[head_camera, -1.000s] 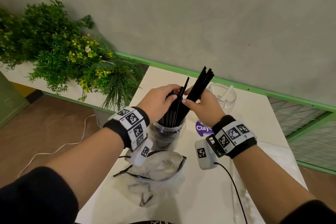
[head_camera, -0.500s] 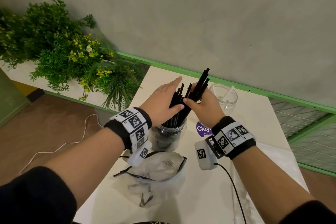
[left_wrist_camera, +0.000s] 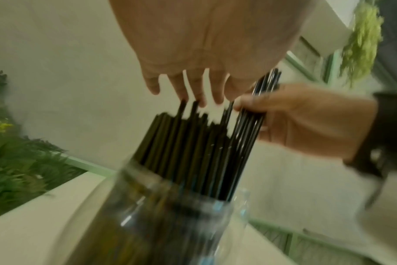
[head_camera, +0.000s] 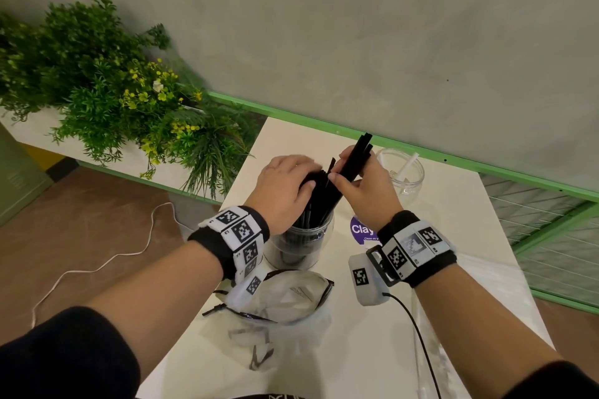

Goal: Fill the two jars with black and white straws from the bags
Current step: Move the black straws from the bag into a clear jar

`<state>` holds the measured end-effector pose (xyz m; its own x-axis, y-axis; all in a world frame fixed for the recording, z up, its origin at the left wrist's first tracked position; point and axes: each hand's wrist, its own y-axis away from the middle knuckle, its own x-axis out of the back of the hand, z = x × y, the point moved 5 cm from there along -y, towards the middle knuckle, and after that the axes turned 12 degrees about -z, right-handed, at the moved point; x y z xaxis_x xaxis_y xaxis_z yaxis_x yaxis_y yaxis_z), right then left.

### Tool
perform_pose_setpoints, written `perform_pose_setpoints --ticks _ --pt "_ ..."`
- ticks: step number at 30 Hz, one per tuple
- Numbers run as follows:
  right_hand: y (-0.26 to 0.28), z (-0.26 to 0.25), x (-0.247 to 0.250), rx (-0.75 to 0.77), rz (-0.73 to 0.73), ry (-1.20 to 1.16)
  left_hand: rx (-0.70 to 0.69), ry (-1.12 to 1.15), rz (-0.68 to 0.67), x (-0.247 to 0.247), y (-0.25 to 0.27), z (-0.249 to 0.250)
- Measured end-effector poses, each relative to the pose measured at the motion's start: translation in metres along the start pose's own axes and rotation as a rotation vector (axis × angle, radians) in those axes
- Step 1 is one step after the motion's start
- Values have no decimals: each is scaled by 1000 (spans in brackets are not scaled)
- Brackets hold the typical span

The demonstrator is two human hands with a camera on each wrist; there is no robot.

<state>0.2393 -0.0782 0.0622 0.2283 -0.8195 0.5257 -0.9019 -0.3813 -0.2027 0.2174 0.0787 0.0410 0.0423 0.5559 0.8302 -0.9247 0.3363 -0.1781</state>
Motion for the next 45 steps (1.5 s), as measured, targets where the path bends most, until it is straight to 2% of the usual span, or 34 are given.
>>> perform_pose_setpoints --ticks 3,5,7,11,14,16,18,23,25,28,30,35,41,45 --pt "-2 2 -1 -17 -30 63 -65 178 -46 15 -12 18" --pt "-3 2 1 -23 -23 91 -64 154 -132 15 -19 26" --pt "-2 1 3 -32 -5 118 -50 83 -152 10 -19 22" --pt "2 3 7 -65 8 119 -74 2 -99 6 -17 8" --pt "1 3 2 -57 -40 160 -90 163 17 30 -25 22" --pt "1 2 -2 -43 -75 172 -150 230 20 43 -30 40" --pt "2 2 -3 -38 -85 156 -198 204 5 46 -33 47" --pt "6 1 5 -6 -13 77 -190 125 8 24 -21 22" --pt "7 0 6 -3 -5 38 -168 119 -6 15 -13 15" --pt "9 -4 6 44 8 112 -91 136 -41 6 -3 7" --pt "10 -7 4 82 -10 177 -51 15 -64 0 3 4" --pt "10 -7 -5 113 -41 280 52 -243 -316 -20 16 -8" --pt "11 -13 -17 271 45 308 149 -66 -197 -15 23 -30" --pt "9 -7 -39 274 -156 457 205 -43 -267 -22 26 -45"
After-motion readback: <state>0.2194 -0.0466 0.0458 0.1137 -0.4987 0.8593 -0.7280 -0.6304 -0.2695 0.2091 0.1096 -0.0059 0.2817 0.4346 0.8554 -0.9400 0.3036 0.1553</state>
